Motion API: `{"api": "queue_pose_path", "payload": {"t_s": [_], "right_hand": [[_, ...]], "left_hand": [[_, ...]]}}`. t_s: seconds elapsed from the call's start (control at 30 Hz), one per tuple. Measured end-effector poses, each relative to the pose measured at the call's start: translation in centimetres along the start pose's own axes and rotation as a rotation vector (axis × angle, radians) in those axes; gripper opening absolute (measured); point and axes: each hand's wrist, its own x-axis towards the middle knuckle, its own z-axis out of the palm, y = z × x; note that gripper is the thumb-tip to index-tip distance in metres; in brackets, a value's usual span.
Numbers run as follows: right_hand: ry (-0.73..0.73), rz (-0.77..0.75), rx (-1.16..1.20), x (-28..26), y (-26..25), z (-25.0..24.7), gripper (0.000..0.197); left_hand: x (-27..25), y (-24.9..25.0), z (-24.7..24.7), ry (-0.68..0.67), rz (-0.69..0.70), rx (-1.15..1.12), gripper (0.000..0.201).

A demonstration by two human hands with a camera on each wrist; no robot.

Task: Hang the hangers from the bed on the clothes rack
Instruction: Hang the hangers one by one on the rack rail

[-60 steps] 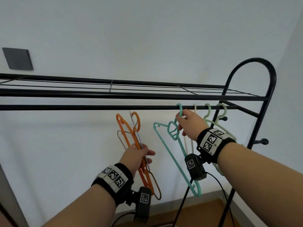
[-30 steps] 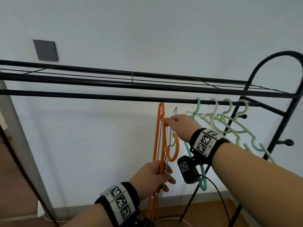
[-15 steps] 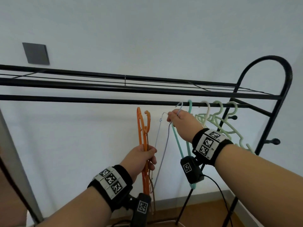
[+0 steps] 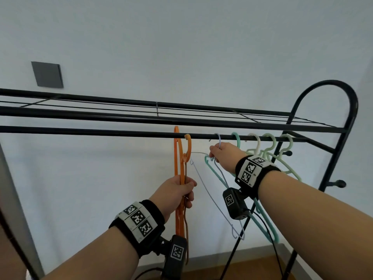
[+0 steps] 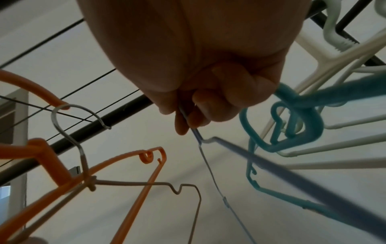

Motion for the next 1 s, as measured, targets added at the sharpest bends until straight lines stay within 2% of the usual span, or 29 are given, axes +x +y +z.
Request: {"api": "queue_pose_path", "payload": {"t_s": [0.13, 0.2, 0.27, 0.33, 0.47, 0.57, 0.83, 1.0], "right_hand": [[0.030, 0.023, 0.020, -0.3, 0.2, -0.2, 0.038], [0.119, 0.035, 0.042, -0.7, 0.2, -0.2, 0.033], [0.256, 0.043, 0.146, -1.4, 0.1, -0.1, 0.031], [0.323, 0.007, 0.242, -2.5, -0.3, -0.1, 0.030], [0.199, -0.158, 0.285, -4.4, -2.0, 0.2, 0.042], [0.135, -0.226, 0.312, -4.6, -2.9, 0.7, 0.040], [0.176, -0.196, 0.301, -3.3, -3.9, 1.0, 0.031], [0.183, -0.136, 0.283, -1.9, -4.0, 1.0, 0.030]], "left_hand": [[0.4, 0.1, 0.1, -0.030, -0.006, 0.007, 0.021], [0.5, 0.1, 0.3, -0.047, -0.001, 0.011, 0.021], [0.5, 0.0, 0.5, -0.055, 0.007, 0.024, 0.021], [0.6, -0.1, 0.8, -0.057, 0.017, 0.045, 0.020], [0.6, -0.2, 1.2, -0.058, 0.027, 0.052, 0.017], [0.8, 0.0, 1.3, -0.050, 0.039, 0.060, 0.017], [1.4, 1.4, 0.8, -0.018, 0.062, 0.008, 0.022], [2.1, 2.0, 0.1, 0.011, -0.001, -0.063, 0.029]]}}
